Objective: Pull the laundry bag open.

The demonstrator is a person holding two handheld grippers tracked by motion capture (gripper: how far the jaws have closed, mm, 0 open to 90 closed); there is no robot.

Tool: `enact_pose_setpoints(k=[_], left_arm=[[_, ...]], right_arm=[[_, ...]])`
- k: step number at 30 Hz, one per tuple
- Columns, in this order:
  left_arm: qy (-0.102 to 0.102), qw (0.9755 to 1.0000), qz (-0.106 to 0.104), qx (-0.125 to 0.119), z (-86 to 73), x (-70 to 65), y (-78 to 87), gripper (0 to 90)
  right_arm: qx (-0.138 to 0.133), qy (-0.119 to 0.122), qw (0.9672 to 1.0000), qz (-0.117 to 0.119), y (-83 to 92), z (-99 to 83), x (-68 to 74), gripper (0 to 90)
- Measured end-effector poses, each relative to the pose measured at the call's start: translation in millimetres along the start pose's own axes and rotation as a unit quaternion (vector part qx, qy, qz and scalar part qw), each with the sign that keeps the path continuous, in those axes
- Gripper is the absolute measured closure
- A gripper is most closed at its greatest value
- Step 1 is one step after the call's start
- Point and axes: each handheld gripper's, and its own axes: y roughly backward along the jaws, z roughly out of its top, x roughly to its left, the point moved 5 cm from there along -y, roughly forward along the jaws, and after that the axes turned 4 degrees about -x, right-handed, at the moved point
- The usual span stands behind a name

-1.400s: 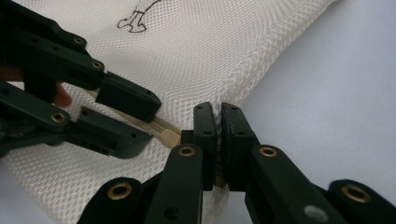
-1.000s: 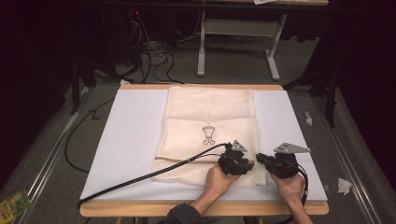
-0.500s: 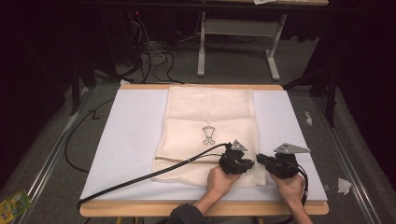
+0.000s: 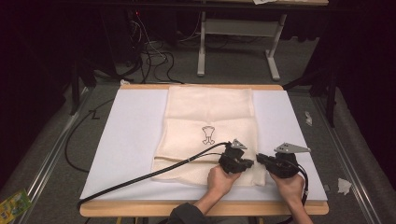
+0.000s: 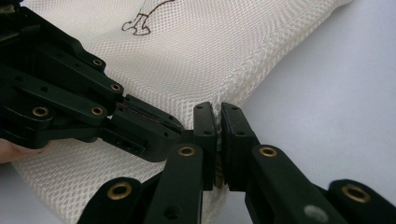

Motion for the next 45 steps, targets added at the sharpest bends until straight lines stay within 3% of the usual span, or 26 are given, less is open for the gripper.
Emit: enact_pose_setpoints(k=[29, 45], left_arm=[[-0.026, 0.9995, 0.013, 0.013, 0.9, -0.2, 7.4, 87.4], [-0.051, 0.9979, 0.031, 0.024, 0.6, 1.6, 15.1, 87.4]], right_arm=[[0.007, 0.016, 0.9999, 0.0, -1.3, 1.2, 1.8, 87.1], [0.009, 0.019, 0.9998, -0.001, -0.7, 1.2, -0.2, 87.0]])
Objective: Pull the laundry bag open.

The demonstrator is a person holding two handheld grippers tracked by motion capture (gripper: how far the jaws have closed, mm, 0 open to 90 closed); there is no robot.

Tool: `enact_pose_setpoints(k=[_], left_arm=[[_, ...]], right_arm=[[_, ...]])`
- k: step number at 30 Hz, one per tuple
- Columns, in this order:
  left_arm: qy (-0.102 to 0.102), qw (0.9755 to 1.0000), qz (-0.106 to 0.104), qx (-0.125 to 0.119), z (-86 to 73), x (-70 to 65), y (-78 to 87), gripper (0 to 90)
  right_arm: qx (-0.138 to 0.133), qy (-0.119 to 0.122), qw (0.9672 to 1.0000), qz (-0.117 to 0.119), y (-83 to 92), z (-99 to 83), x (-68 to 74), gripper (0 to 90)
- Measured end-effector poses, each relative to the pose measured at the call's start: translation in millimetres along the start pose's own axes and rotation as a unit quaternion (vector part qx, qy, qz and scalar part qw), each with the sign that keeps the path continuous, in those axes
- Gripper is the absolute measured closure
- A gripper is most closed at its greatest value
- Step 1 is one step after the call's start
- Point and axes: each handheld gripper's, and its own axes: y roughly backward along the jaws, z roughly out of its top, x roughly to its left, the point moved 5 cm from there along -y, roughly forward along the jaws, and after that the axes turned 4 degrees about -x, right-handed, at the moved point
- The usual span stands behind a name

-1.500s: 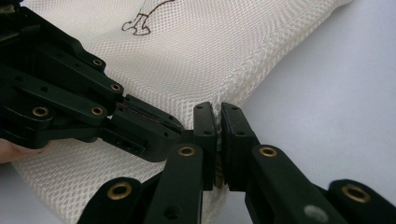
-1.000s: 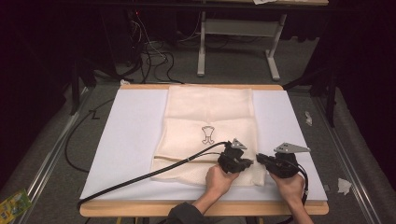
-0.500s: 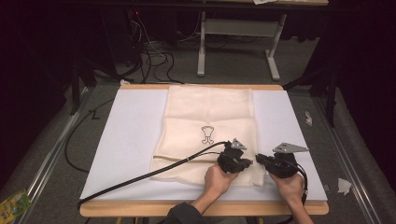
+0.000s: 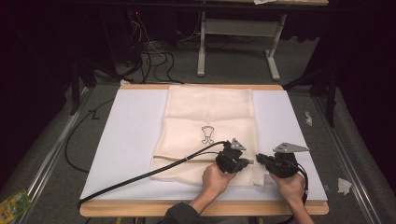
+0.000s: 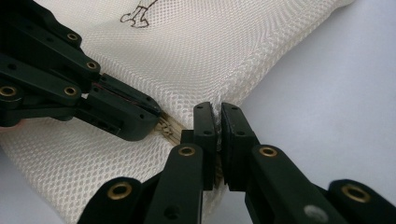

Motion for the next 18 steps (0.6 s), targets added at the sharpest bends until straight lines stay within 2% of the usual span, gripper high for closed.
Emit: enact_pose_setpoints(k=[5, 11, 15, 18], left_arm=[[-0.006, 1.0, 0.006, 0.001, 0.6, 0.3, 3.8, 87.4], [-0.012, 0.9999, 0.011, 0.004, -0.7, 0.2, 4.9, 87.3], [-0.002, 0.9999, 0.011, -0.002, -2.0, 1.6, 9.1, 87.3], [-0.006, 0.9999, 0.014, -0.003, -2.5, 3.6, 12.5, 87.3]], right_arm=[[0.0, -0.007, 1.0, 0.0, -1.1, -1.3, -0.7, 87.0], [0.003, -0.003, 1.0, -0.004, -1.1, -1.2, -0.5, 87.0], [-0.001, -0.006, 1.0, -0.004, -2.4, -2.5, -2.1, 87.0], [0.001, -0.008, 1.0, -0.006, -2.6, -2.2, -1.3, 87.0]])
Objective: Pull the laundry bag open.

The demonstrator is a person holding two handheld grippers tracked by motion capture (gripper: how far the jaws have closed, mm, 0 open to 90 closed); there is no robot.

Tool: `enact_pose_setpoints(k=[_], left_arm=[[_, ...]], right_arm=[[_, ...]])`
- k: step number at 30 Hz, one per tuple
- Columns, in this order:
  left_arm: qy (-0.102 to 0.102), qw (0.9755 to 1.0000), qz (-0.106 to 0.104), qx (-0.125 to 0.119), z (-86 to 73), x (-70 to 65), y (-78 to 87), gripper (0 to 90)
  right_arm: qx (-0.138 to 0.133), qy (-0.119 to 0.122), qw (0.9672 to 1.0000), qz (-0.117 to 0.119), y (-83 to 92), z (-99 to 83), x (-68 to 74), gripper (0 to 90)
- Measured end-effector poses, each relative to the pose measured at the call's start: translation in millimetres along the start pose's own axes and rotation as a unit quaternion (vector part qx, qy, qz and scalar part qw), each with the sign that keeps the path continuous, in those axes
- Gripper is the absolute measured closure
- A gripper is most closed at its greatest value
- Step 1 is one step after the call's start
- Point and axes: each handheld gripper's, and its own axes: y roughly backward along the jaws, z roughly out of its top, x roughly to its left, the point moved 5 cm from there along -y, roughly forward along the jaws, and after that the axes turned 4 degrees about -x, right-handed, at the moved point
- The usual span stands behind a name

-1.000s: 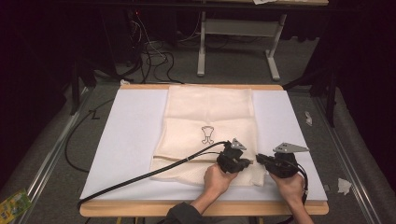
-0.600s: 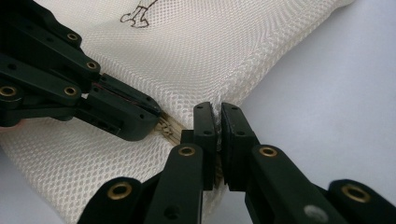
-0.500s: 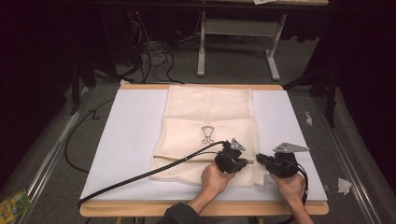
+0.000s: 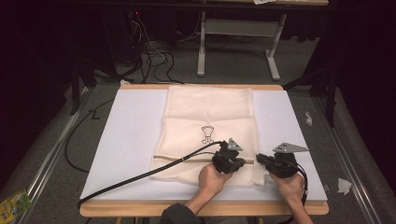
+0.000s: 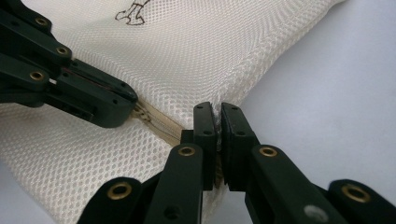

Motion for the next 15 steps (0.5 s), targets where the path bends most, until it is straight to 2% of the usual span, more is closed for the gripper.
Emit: enact_pose_setpoints(k=[6, 10, 15], left_arm=[[-0.005, 1.0, 0.003, -0.001, -0.3, 0.3, 3.5, 87.4], [0.004, 1.0, 0.004, -0.004, -3.1, 3.1, 6.2, 87.3], [0.005, 1.0, 0.003, -0.007, -4.3, 3.2, 7.2, 87.4]], right_arm=[[0.002, 0.005, 1.0, 0.001, -2.2, 1.0, 1.6, 87.0], [0.003, 0.011, 0.9999, -0.007, -3.8, 1.1, 2.2, 87.0], [0.004, 0.012, 0.9999, -0.008, -5.9, 0.8, 2.5, 87.0]])
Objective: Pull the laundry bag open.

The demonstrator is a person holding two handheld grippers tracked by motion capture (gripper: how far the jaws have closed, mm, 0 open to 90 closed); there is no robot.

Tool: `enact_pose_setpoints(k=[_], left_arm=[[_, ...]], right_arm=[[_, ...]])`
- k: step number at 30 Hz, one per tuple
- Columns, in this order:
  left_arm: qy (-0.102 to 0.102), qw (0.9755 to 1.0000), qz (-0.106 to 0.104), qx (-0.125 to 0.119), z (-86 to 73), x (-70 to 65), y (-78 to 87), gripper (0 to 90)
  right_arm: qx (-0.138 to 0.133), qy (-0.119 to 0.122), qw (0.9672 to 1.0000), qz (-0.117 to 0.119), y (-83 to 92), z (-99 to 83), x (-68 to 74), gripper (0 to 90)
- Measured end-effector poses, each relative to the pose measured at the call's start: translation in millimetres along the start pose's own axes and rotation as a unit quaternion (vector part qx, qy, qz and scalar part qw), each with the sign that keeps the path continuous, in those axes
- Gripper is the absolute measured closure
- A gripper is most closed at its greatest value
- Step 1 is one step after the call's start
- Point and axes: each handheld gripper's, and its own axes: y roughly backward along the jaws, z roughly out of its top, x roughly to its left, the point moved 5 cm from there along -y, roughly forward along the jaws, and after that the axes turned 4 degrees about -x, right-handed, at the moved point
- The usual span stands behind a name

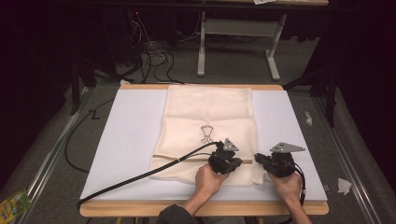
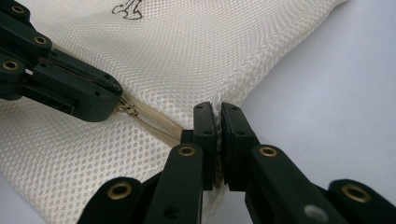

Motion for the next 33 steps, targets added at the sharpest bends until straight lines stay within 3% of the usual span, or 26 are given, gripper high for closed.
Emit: enact_pose_setpoints(k=[12, 18, 33], left_arm=[[0.007, 1.0, -0.001, -0.001, -1.4, 5.3, 5.0, 87.4], [0.021, 0.9998, -0.004, -0.002, -7.5, 11.0, 7.1, 87.4], [0.025, 0.9996, -0.001, -0.011, -7.0, 13.2, 11.7, 87.4]], right_arm=[[-0.003, 0.002, 1.0, 0.0, 0.5, 0.8, -0.8, 86.9], [0.003, 0.001, 1.0, -0.003, -0.5, 0.2, -1.0, 87.0], [-0.002, -0.001, 1.0, 0.0, 0.3, 2.3, -1.2, 87.0]])
